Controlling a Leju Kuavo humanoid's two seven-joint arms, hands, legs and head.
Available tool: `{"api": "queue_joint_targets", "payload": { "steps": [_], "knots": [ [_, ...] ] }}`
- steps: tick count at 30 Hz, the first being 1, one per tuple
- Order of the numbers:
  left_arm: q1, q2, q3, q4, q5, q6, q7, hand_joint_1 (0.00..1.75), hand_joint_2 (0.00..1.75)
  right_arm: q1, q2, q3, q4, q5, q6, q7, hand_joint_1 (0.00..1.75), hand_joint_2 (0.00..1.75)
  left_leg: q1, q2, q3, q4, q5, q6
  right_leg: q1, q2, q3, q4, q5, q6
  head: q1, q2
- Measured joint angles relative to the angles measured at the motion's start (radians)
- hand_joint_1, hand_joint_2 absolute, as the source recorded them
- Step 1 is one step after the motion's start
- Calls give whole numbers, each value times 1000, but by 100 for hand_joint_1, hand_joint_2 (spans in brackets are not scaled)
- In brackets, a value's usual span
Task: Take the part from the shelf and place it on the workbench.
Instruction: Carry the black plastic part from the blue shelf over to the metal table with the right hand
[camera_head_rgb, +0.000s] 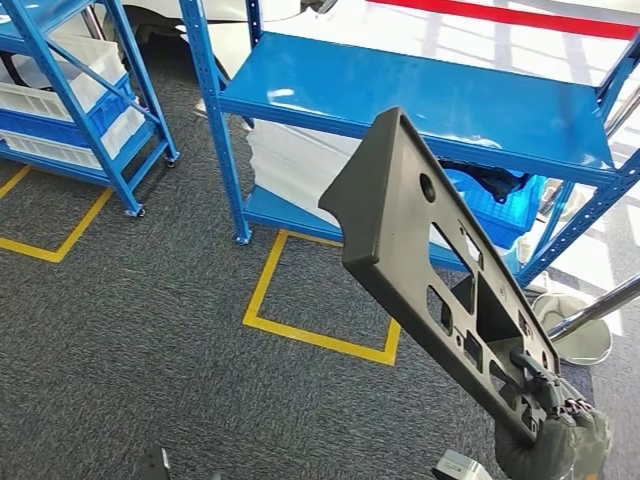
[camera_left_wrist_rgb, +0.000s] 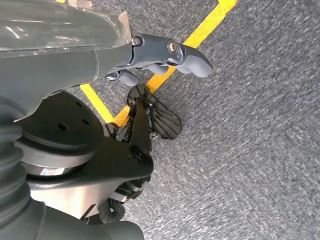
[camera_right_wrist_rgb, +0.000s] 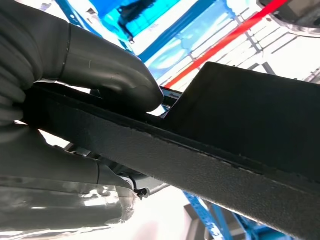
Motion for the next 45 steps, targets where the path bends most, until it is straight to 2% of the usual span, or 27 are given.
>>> {"api": "queue_joint_targets", "payload": {
  "steps": [3,5,7,9,10,12,13,14,15,17,19,22,24,25,27,28,29,30,31,33,35,37,39,41,43,44,45],
  "knots": [
    [0,0,0,0,0,1,1,0,175,-1,0,0,1,-2,0,0,175,175,-2,6,-2,1,2,-5,5,-13,123,-207,79,-14,0,0],
    [0,0,0,0,0,2,2,0,175,-2,0,0,2,-2,0,1,175,175,-5,10,-8,2,6,-12,11,-18,148,-264,90,-25,-1,0],
    [-1,0,0,0,0,3,4,0,175,-1,-1,0,2,-2,0,4,175,175,-6,14,-13,3,6,-22,10,-13,144,-274,92,-33,-2,0],
    [-1,1,0,0,0,5,4,0,175,-3,-1,-1,2,-2,0,6,175,175,-5,3,-28,32,-22,-31,4,-9,144,-287,98,-45,-2,0],
    [-1,1,0,0,0,5,5,0,175,-4,-1,-1,2,-3,0,6,175,175,-4,-5,-48,76,-51,-34,1,-7,143,-292,101,-50,-3,0],
    [-1,2,0,0,0,7,8,0,175,-4,-1,-2,4,-4,0,7,175,175,-3,-15,-107,208,-113,-38,2,-1,137,-289,103,-55,-3,0],
    [-1,3,0,0,0,7,10,0,175,-4,-1,-3,5,-4,0,8,175,175,-2,-16,-132,264,-130,-40,2,3,134,-286,103,-55,-3,0],
    [-1,3,0,0,0,7,10,0,175,-4,-1,-3,6,-4,0,9,175,175,-1,-16,-143,288,-127,-41,2,8,132,-284,103,-55,-3,0],
    [-1,3,0,0,0,8,11,0,175,-5,-1,-3,7,-4,0,10,175,175,1,-17,-137,274,-106,-42,2,13,131,-280,102,-54,-3,0],
    [-1,4,0,0,0,8,11,0,175,-5,-1,-3,9,-5,0,10,175,175,8,-25,-89,162,-35,-43,1,27,129,-271,99,-50,-3,0],
    [-1,4,0,0,-1,8,11,0,175,-6,-1,-3,9,-6,0,10,175,175,12,-43,-50,67,2,-44,3,40,116,-253,95,-40,-2,0],
    [-3,2,0,0,-1,8,12,0,175,-5,-1,-3,9,-6,-1,11,175,175,10,-48,-51,46,0,-35,2,53,96,-242,99,-26,-2,0],
    [-5,1,0,0,0,8,12,0,175,-4,-1,-4,9,-6,-1,12,175,175,13,-39,-52,43,6,-23,0,44,86,-220,80,-17,0,0],
    [-5,0,0,0,0,8,12,0,175,-5,-1,-4,9,-6,-1,12,175,175,15,-34,-53,41,8,-18,-1,34,71,-183,55,-12,1,0],
    [-6,0,0,0,0,8,13,0,175,-7,-2,-4,10,-6,-1,13,175,175,14,-23,-54,41,9,-14,-4,14,19,-57,-11,-2,2,0],
    [-6,0,0,0,0,8,13,0,175,-7,-2,-4,11,-7,-1,14,175,175,13,-17,-54,42,9,-14,-5,10,-5,3,-34,1,2,0],
    [-6,0,0,0,0,8,13,0,175,-7,-2,-4,12,-7,-1,15,175,175,12,-11,-54,42,9,-13,-6,8,-17,36,-40,2,2,0],
    [-6,0,0,0,0,8,13,0,175,-7,-2,-5,12,-7,-1,16,175,175,11,-6,-54,42,9,-13,-6,6,-13,31,-27,2,2,0],
    [-6,0,0,0,0,8,13,0,175,-6,-2,-5,12,-7,-1,16,175,175,10,-2,-52,42,9,-13,-5,4,11,-14,3,-1,2,0],
    [-7,0,0,0,0,8,13,0,175,-8,-2,-6,12,-9,-1,16,175,175,7,4,-51,42,8,-15,0,-13,81,-155,67,-11,2,0],
    [-8,0,0,0,0,8,13,0,175,-10,-2,-7,11,-14,-1,14,175,175,4,10,-54,42,9,-19,8,-27,117,-236,90,-24,1,0],
    [-9,0,0,0,0,9,14,0,175,-9,-2,-11,9,-23,-1,8,175,175,3,20,-55,39,12,-28,12,-22,116,-248,87,-33,1,0],
    [-9,0,0,0,0,10,14,0,175,-6,-1,-17,5,-33,-1,-2,175,175,3,17,-58,48,-4,-37,6,-13,118,-262,95,-43,0,0],
    [-9,2,0,0,0,10,14,0,175,-5,1,-22,1,-41,-2,-12,175,175,3,-2,-88,125,-57,-42,1,-4,121,-274,105,-52,-1,0],
    [-9,2,0,0,-1,11,14,0,175,-3,5,-27,1,-45,-2,-21,175,175,4,-15,-142,252,-115,-45,3,7,118,-275,107,-56,-2,0],
    [-9,2,0,0,-1,11,14,0,175,-2,7,-29,1,-46,-2,-26,175,175,4,-16,-159,293,-125,-46,4,14,117,-274,108,-57,-2,0],
    [-9,3,0,0,-1,11,14,0,175,-1,10,-31,2,-47,-2,-29,175,175,4,-17,-160,298,-115,-46,5,21,116,-272,108,-57,-1,0]
  ]
}}
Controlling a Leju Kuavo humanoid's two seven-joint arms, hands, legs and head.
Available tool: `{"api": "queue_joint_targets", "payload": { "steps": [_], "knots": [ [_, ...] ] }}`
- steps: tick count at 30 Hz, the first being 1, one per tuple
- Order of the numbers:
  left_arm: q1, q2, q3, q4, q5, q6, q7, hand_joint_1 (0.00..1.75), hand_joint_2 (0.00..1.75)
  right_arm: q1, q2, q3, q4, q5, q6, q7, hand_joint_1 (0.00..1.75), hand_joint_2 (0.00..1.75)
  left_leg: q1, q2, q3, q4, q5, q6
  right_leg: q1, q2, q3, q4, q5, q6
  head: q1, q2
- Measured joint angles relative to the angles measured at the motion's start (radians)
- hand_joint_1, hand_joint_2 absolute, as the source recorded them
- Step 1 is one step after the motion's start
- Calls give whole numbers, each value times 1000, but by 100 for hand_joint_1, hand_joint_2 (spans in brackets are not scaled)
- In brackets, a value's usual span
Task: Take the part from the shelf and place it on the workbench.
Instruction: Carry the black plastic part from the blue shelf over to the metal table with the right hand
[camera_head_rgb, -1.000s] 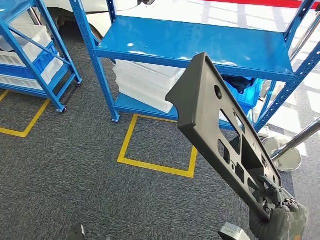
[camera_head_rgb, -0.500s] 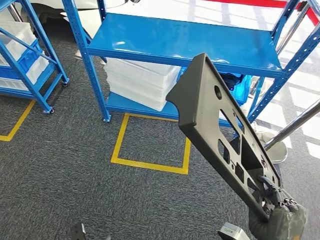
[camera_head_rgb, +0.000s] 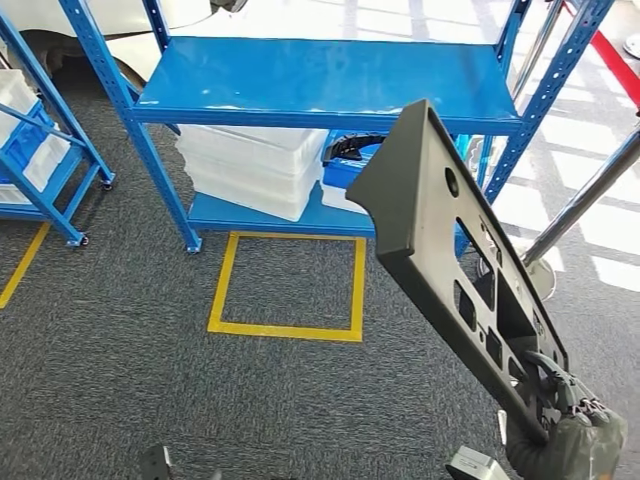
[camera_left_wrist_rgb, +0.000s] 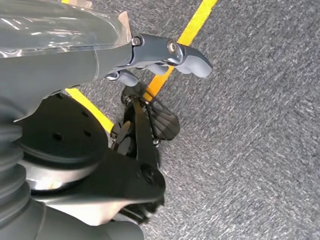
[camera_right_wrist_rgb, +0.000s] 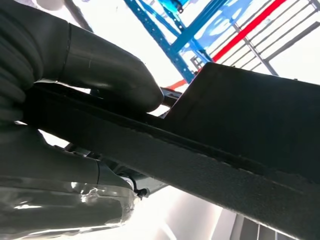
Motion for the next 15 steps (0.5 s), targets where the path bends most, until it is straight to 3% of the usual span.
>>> {"api": "queue_joint_targets", "payload": {
  "steps": [1,3,5,8,10,13,14,15],
  "knots": [
    [0,0,0,0,0,0,0,0,175,0,2,-2,0,-1,0,-2,175,175,0,-1,16,-32,27,0,0,8,0,3,0,1,0,0],
    [0,1,0,0,0,0,0,0,175,1,6,-5,0,-3,0,-4,175,175,4,-20,73,-155,92,3,0,25,-4,13,-4,6,0,0],
    [0,1,0,0,0,0,0,0,175,1,9,-10,0,-4,0,-7,175,175,7,-44,106,-236,116,6,2,40,-17,30,-8,15,1,0],
    [0,0,0,0,0,0,0,0,175,5,11,-17,0,-5,0,-8,175,175,5,-41,105,-248,117,17,-1,52,-32,39,-6,30,1,0],
    [0,-2,0,0,1,0,0,0,175,6,12,-20,-1,-6,0,-9,175,175,9,-28,106,-252,122,27,-2,30,-47,71,-31,41,4,0],
    [0,-2,0,0,1,2,0,0,175,5,13,-23,-2,-8,0,-12,175,175,9,-5,105,-253,122,33,-8,-8,-122,244,-119,56,6,0],
    [0,-2,1,0,1,2,0,0,175,6,14,-24,-2,-9,0,-12,175,175,9,3,105,-253,122,33,-10,-11,-145,294,-134,60,6,0],
    [0,-2,1,0,1,3,0,0,175,8,14,-25,-2,-9,0,-13,175,175,9,11,105,-252,122,32,-12,-14,-151,312,-132,62,6,0]
  ]
}}
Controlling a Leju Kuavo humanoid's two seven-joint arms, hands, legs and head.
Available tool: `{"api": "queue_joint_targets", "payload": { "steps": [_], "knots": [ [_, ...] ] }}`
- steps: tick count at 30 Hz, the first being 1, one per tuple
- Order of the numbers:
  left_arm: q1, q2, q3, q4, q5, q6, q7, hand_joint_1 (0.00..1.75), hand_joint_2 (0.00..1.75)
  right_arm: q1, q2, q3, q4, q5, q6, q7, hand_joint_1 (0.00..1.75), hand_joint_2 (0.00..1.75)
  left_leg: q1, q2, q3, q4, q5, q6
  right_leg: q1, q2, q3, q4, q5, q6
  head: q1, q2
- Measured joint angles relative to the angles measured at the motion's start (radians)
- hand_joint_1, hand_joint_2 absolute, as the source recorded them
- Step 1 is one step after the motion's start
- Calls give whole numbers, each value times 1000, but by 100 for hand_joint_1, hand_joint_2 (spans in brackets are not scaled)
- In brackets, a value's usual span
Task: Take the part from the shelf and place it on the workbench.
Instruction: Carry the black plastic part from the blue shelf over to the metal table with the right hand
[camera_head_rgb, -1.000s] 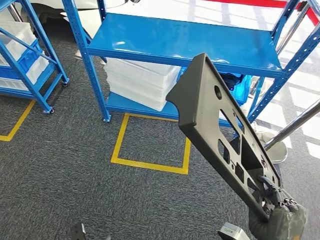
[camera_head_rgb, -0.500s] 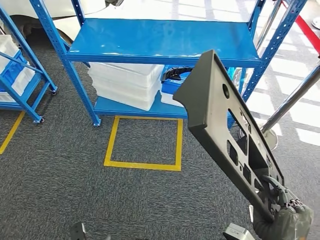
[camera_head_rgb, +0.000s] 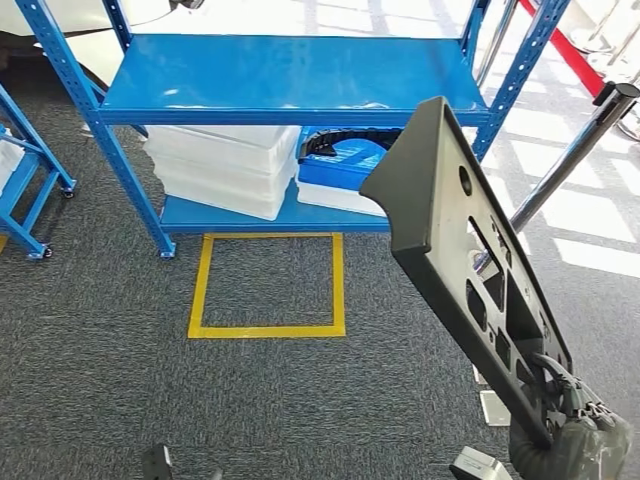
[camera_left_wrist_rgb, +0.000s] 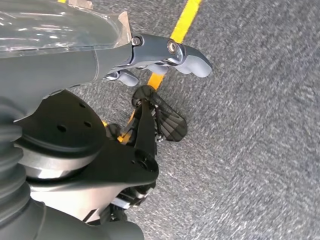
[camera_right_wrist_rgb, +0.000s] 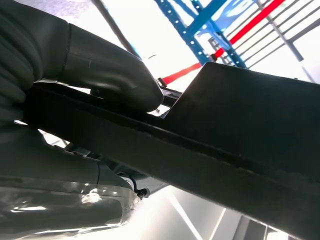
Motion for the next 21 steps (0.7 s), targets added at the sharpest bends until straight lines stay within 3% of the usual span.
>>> {"api": "queue_joint_targets", "payload": {
  "steps": [1,3,5,8,10,13,15,16,19,21],
  "knots": [
    [0,0,0,0,0,1,0,0,175,1,0,-1,0,0,0,0,175,175,0,6,1,0,-1,-1,-1,-3,13,-24,21,1,0,0],
    [0,0,0,0,0,1,0,0,175,2,0,-1,-2,0,0,0,175,175,0,16,3,-1,-3,-4,0,-19,79,-156,85,-2,0,0],
    [0,0,0,0,0,1,0,0,175,1,1,-2,-5,0,0,-1,175,175,-3,24,4,-1,-5,-12,7,-36,128,-261,117,-12,-1,0],
    [-1,0,0,0,0,1,0,0,175,5,1,-3,-7,-1,0,-1,175,175,-4,36,7,-7,-5,-29,13,-28,132,-282,120,-31,-2,0],
    [-1,0,0,0,-1,1,0,0,175,9,3,-6,-12,-3,0,-4,175,175,-2,24,2,12,-28,-38,9,-18,134,-292,127,-47,-3,0],
    [0,1,0,0,-1,2,0,0,175,13,10,-10,-18,-10,0,-16,175,175,-3,-5,-68,174,-118,-38,10,-3,134,-296,132,-61,-4,0],
    [1,2,1,0,-1,4,0,0,175,19,15,-16,-19,-17,0,-26,175,175,-4,-10,-107,258,-136,-36,14,13,134,-296,132,-63,-3,0],
    [0,2,1,0,-1,4,0,0,175,22,18,-19,-21,-20,0,-30,175,175,-4,-11,-104,247,-117,-35,14,21,135,-295,132,-62,-3,0],
    [1,3,1,0,-1,5,0,0,175,26,25,-29,-24,-28,0,-40,175,175,-2,-36,-28,70,-18,-26,16,49,134,-288,129,-58,-3,0],
    [1,3,2,0,-1,6,0,0,175,29,29,-35,-27,-31,0,-44,175,175,-3,-55,-2,5,1,-22,16,63,125,-281,129,-49,-2,0]
  ]
}}
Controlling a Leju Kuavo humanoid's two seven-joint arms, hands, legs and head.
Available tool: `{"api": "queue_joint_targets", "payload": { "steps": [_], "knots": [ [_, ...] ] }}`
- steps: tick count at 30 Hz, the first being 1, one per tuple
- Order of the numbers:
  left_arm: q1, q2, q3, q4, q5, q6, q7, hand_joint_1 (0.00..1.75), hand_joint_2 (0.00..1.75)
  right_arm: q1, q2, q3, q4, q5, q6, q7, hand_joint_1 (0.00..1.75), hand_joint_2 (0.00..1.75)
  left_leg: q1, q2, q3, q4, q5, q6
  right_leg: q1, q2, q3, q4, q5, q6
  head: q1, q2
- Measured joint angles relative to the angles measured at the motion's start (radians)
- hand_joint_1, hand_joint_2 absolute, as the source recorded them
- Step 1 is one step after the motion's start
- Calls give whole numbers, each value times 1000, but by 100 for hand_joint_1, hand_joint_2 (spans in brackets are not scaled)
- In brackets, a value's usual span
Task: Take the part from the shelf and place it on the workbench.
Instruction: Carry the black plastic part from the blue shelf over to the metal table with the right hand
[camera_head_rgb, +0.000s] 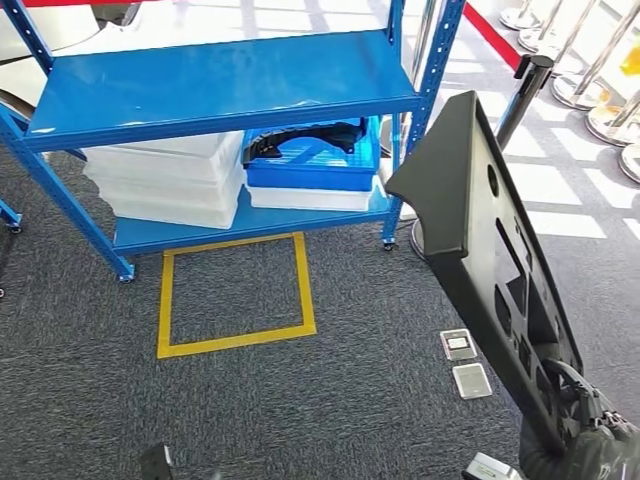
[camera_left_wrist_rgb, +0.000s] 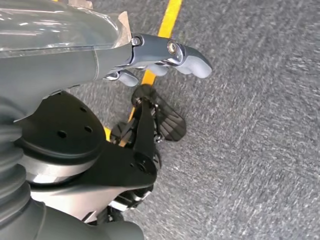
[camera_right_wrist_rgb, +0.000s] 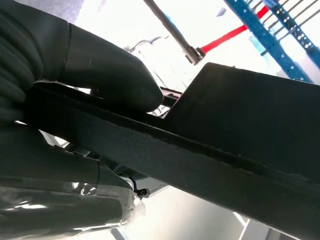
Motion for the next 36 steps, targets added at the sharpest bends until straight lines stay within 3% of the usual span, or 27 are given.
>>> {"api": "queue_joint_targets", "payload": {
  "steps": [2,4,6,8,9,10,11,13,15,18,20,21,23,24,25,26,28,30,33,35,36],
  "knots": [
    [-1,-1,0,0,0,0,1,0,175,5,3,-8,-4,-4,0,-5,175,175,-2,4,0,-6,-1,5,-2,11,-6,1,3,10,0,0],
    [-2,-3,1,0,2,0,2,0,175,10,6,-16,-9,-9,0,-10,175,175,2,16,2,-12,4,14,-3,-2,-14,20,-12,19,2,0],
    [-2,-4,1,0,1,0,1,0,175,11,7,-22,-13,-11,0,-14,175,175,5,30,4,-14,5,20,-5,-38,-52,104,-64,31,5,0],
    [-2,-4,1,0,1,0,1,0,175,12,9,-27,-14,-13,0,-17,175,175,5,46,4,-14,4,22,-11,-61,-114,238,-122,42,5,0],
    [-1,-4,2,0,1,0,1,0,175,14,10,-30,-14,-15,0,-18,175,175,5,53,4,-14,4,22,-14,-65,-136,283,-133,45,5,0],
    [-1,-4,2,0,1,0,1,0,175,15,10,-32,-14,-17,0,-19,175,175,5,60,5,-14,3,21,-16,-66,-139,290,-125,48,5,0],
    [-2,-4,2,0,1,0,1,0,175,16,12,-35,-14,-19,0,-21,175,175,5,66,7,-14,1,20,-17,-69,-121,254,-98,49,5,0],
    [-2,-4,2,0,1,0,1,0,175,17,14,-39,-16,-23,0,-27,175,175,4,76,12,-14,-3,15,-16,-90,-47,109,-31,47,5,0],
    [-1,-4,3,0,1,0,1,0,175,17,16,-42,-19,-26,0,-32,175,175,0,83,14,-14,-7,6,-9,-110,-2,14,-3,36,4,0],
    [-2,-4,3,0,2,0,1,0,175,21,21,-47,-22,-30,0,-35,175,175,0,96,19,-20,-11,-12,-4,-99,-1,-1,-4,14,2,0],
    [-2,-4,3,0,1,0,1,0,175,21,24,-51,-26,-31,-1,-36,175,175,2,85,13,5,-36,-18,-7,-86,3,-10,2,-2,2,0],
    [-1,-3,3,0,1,0,1,0,175,21,26,-52,-28,-31,-1,-37,175,175,3,72,-4,47,-63,-19,-8,-79,5,-14,4,-9,1,0],
    [0,-2,4,0,0,0,1,0,175,22,30,-55,-29,-32,0,-39,175,175,0,50,-68,182,-126,-17,-4,-65,4,-14,4,-17,0,0],
    [0,-2,5,0,0,0,1,0,175,24,31,-56,-29,-32,0,-40,175,175,-1,46,-96,238,-143,-16,-2,-56,5,-14,3,-18,0,0],
    [0,-2,5,0,0,0,2,0,175,26,33,-57,-29,-33,0,-42,175,175,-2,44,-112,264,-141,-14,0,-47,6,-14,3,-20,0,0],
    [0,-1,5,0,0,0,2,0,175,28,34,-57,-29,-34,0,-43,175,175,-2,43,-109,249,-119,-11,2,-38,8,-13,2,-20,0,0],
    [0,-1,6,0,0,0,2,0,175,34,37,-59,-29,-38,0,-47,175,175,-2,30,-59,126,-41,-3,4,-19,14,-12,-1,-18,0,0],
    [1,0,6,0,0,1,2,0,175,38,40,-61,-31,-44,0,-53,175,175,-1,8,-12,17,4,3,6,-2,14,-6,-5,-12,0,0],
    [1,-1,6,0,0,2,2,0,175,48,44,-66,-37,-49,0,-60,175,175,-4,4,-1,-11,5,8,4,11,7,-3,-6,1,1,0],
    [0,-2,6,0,1,3,1,0,175,54,46,-70,-42,-52,-1,-63,175,175,-2,15,2,-16,8,17,2,-10,-3,21,-26,13,2,0],
    [0,-3,6,0,1,3,1,0,175,54,47,-72,-44,-53,-1,-65,175,175,0,22,3,-18,9,20,1,-28,-19,59,-50,19,3,0]
  ]
}}
